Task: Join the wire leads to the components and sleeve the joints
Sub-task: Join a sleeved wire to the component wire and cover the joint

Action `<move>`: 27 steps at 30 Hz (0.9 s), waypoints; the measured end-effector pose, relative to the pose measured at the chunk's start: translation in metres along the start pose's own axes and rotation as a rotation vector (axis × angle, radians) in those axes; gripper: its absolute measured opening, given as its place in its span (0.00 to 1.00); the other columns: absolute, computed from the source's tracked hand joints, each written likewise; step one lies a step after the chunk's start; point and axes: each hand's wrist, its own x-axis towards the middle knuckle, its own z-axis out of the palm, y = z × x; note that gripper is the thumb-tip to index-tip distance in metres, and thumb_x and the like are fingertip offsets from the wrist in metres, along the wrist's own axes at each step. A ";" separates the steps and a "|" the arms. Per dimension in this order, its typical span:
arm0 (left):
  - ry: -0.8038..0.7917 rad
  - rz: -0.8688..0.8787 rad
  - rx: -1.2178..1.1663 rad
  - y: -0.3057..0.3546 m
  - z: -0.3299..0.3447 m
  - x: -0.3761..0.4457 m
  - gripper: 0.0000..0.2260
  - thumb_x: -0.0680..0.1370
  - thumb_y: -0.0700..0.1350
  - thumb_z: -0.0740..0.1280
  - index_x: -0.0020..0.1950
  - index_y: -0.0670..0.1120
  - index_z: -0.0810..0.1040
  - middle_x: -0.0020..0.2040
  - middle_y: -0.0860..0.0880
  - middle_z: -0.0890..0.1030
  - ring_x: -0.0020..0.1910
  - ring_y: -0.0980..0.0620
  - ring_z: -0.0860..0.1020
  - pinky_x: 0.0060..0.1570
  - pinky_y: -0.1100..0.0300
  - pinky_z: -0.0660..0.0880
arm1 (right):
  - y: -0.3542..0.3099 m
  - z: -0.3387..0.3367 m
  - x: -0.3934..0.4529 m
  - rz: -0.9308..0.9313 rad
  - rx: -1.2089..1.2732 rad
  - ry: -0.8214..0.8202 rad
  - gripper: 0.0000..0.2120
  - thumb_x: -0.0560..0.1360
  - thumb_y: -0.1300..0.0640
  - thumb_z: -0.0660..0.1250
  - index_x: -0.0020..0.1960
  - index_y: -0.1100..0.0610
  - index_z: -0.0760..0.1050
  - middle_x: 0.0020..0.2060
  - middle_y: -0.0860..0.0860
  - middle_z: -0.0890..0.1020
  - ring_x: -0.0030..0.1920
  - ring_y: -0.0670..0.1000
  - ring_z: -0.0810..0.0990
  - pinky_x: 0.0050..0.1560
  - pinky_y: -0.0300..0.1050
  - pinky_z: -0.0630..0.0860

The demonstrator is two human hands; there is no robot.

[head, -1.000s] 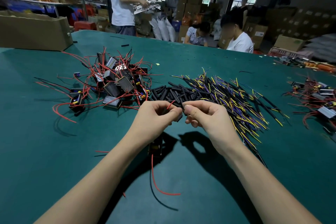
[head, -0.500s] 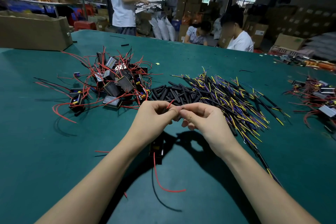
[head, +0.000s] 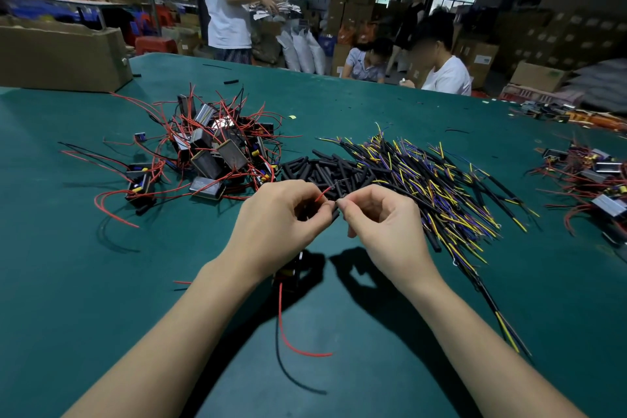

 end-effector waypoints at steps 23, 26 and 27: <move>-0.088 -0.305 -0.432 -0.005 0.001 0.006 0.06 0.74 0.38 0.71 0.37 0.45 0.82 0.30 0.50 0.82 0.30 0.57 0.76 0.36 0.62 0.75 | 0.002 0.005 -0.003 -0.033 -0.067 -0.051 0.10 0.75 0.66 0.67 0.39 0.53 0.78 0.30 0.48 0.80 0.30 0.46 0.76 0.35 0.38 0.74; -0.094 -0.277 -0.377 -0.004 0.002 0.005 0.06 0.74 0.40 0.71 0.37 0.42 0.83 0.31 0.47 0.82 0.31 0.54 0.75 0.36 0.56 0.75 | 0.001 0.006 -0.003 -0.044 -0.092 0.007 0.09 0.73 0.66 0.68 0.37 0.56 0.77 0.28 0.45 0.78 0.29 0.44 0.74 0.33 0.35 0.71; -0.096 -0.272 -0.369 -0.003 0.002 0.005 0.06 0.74 0.40 0.71 0.37 0.42 0.83 0.31 0.47 0.82 0.30 0.55 0.74 0.35 0.57 0.74 | 0.001 0.006 -0.003 -0.046 -0.105 0.024 0.09 0.73 0.66 0.68 0.36 0.57 0.77 0.27 0.44 0.77 0.29 0.43 0.72 0.33 0.34 0.70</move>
